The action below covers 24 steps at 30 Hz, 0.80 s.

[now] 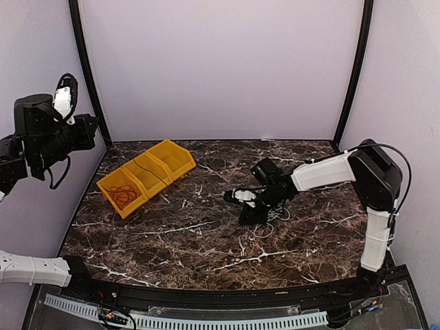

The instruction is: Untangle the cables

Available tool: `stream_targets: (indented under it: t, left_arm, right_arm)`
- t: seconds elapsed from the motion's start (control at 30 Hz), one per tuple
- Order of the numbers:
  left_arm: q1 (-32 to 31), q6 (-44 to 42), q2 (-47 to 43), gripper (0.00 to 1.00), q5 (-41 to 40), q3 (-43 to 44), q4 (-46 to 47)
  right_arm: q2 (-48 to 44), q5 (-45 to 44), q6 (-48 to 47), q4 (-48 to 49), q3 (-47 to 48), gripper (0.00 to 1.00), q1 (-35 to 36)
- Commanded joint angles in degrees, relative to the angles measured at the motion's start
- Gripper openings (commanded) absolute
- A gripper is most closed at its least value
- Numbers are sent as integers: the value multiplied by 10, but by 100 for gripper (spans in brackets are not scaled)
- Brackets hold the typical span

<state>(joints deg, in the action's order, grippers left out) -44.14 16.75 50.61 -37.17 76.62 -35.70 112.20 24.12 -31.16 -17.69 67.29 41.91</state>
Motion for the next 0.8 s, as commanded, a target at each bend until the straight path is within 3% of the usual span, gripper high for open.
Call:
stream_targets:
  t: [0.0,0.13,0.23,0.37,0.57,0.77]
  left_arm:
    - [2,21,11,0,77,-55,8]
    - [2,42,18,0,117,-101,18]
    - [3,51,18,0,135,-121,23]
    - [2,57,12,0,150,-143,34]
    - [3,60,6,0,157,-157,39]
    - [3,49,3,0,139,-150,29]
  right_arm:
    - [-8,39,-19,-79,-1,18,4]
    - [-70,77,-41,-112,17,19,4]
    - [-86,58,-40,-108,30,20,4]
    - [-47,15,-34,-118,61,24,5]
    - [3,21,-33,-137,87,32,5]
    - [16,7,-43,-148,81,33,6]
